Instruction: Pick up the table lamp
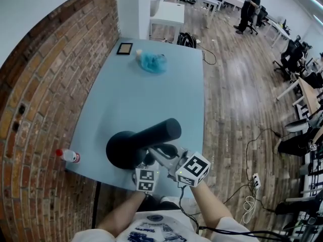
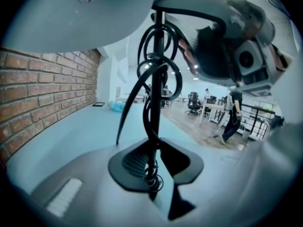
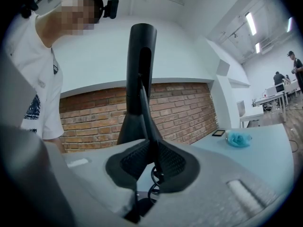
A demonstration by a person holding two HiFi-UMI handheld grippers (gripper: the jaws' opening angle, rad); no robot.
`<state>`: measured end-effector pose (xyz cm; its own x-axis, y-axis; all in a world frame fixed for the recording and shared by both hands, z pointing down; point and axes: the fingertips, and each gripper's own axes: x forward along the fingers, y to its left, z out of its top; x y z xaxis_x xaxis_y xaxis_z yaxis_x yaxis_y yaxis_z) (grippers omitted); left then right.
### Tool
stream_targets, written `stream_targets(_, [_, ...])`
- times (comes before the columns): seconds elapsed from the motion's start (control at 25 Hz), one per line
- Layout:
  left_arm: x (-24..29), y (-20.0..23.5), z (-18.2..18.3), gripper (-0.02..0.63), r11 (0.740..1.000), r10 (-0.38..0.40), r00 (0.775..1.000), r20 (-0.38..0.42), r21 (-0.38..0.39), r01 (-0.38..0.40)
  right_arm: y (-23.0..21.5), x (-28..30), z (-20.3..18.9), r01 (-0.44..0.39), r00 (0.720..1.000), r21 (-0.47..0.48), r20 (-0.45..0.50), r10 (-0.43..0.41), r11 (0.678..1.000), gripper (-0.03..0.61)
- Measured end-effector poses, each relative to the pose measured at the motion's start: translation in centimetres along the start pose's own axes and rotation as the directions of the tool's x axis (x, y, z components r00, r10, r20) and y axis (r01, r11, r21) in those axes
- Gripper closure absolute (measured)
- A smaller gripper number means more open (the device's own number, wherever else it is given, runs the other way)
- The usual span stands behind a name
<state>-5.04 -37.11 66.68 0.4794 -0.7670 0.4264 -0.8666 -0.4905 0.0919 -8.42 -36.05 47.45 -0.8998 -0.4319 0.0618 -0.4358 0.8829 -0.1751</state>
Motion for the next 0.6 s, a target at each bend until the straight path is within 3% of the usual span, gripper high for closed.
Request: stream_targets(0.6, [-0.8,0.9,0.2,0.548,0.999,0.007,1.000,-0.001,0.048,-0.007,0.3,1.4,0.3,0.052,0.999,0.005,0.001,-0.052,0.999,0.531])
